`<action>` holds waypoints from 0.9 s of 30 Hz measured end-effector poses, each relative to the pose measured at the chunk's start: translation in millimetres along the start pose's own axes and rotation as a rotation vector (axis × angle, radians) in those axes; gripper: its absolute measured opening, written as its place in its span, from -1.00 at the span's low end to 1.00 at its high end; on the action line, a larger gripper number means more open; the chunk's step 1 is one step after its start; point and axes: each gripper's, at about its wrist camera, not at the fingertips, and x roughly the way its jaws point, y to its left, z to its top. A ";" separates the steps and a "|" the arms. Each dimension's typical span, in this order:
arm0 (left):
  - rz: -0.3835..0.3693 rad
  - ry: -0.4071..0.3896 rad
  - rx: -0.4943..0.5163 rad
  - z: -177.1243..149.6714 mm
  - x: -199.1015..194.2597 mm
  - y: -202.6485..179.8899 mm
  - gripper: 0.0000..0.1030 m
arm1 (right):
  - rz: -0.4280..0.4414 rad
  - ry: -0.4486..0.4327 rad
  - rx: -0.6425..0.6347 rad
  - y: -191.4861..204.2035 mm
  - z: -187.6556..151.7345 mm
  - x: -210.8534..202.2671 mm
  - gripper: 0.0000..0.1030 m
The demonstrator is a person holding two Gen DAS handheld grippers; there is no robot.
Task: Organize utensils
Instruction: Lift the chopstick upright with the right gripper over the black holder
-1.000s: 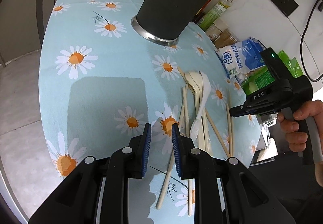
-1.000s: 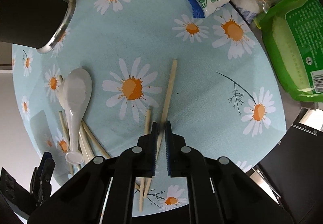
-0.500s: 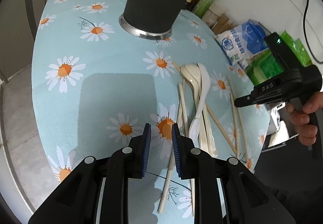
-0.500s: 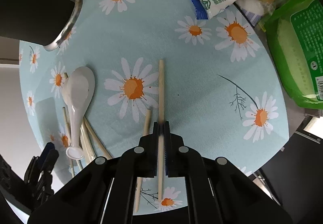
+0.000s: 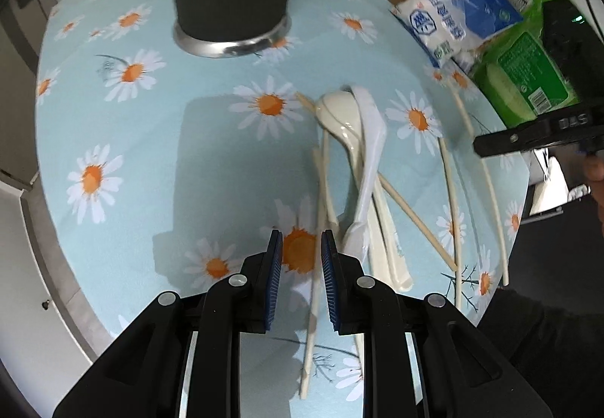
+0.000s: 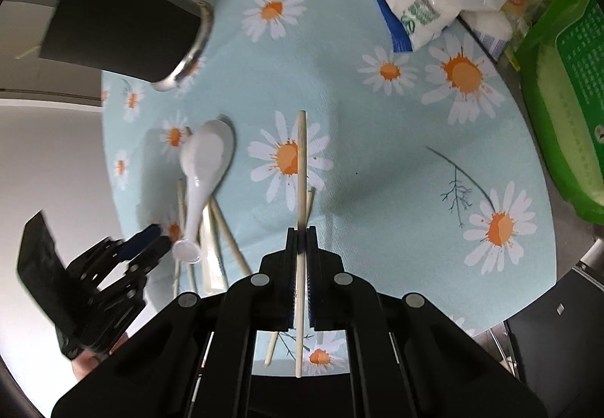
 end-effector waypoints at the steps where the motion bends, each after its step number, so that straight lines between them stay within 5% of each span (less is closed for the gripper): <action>1: 0.015 0.012 0.016 3.1 2.1 -2.7 -0.61 | 0.006 -0.005 -0.004 -0.5 -3.6 -3.9 -0.90; 27: 0.193 0.195 0.076 47.3 37.8 -41.9 -0.67 | 0.127 0.026 -0.106 -5.6 10.2 -15.0 -0.90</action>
